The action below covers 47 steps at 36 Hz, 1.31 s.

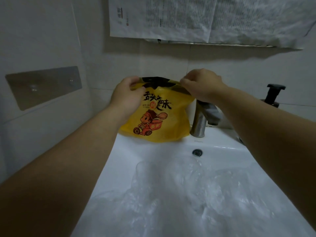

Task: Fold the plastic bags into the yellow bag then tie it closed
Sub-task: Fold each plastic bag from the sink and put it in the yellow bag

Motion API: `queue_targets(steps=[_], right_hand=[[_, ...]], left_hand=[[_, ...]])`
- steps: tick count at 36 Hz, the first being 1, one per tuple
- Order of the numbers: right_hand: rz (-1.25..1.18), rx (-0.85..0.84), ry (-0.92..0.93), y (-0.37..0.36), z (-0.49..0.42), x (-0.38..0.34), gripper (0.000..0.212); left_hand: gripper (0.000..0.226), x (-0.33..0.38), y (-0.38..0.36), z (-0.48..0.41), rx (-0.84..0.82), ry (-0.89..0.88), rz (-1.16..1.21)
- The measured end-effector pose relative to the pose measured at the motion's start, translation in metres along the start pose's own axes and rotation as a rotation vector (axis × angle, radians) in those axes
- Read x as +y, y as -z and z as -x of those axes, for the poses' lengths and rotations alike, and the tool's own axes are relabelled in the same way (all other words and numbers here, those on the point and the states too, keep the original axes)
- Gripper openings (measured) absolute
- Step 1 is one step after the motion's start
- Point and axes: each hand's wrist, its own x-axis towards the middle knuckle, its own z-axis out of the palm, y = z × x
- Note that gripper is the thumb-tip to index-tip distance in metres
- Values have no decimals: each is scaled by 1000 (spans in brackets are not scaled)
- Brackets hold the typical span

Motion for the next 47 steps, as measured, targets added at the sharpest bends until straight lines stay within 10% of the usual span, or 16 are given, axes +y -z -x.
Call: queue_targets(steps=[11, 18, 26, 32, 35, 38, 43, 47], right_hand=[[-262, 167, 25, 10, 100, -5, 23], [-316, -50, -88, -31, 186, 8, 25], [-372, -476, -226, -60, 228, 10, 41], [-650, -597, -350, -59, 233, 12, 71], [-805, -645, -382, -53, 232, 14, 89], [-1015, -585, -370, -48, 228, 13, 57], [-1534, -357, -508, -36, 218, 17, 11], [-1804, -425, -551, -28, 218, 22, 17]], left_hand=[[13, -2, -2, 98, -136, 92, -66], [76, -45, -8, 182, -651, 318, -897], [39, -41, 5, 199, -924, 312, -1270], [14, -36, -11, 195, -358, 152, -420], [14, -17, -23, 196, -313, 144, 70], [12, -8, -28, 195, -390, 228, 426], [60, -27, -28, 190, -315, 207, 60], [86, -36, -22, 191, -281, 202, -129]])
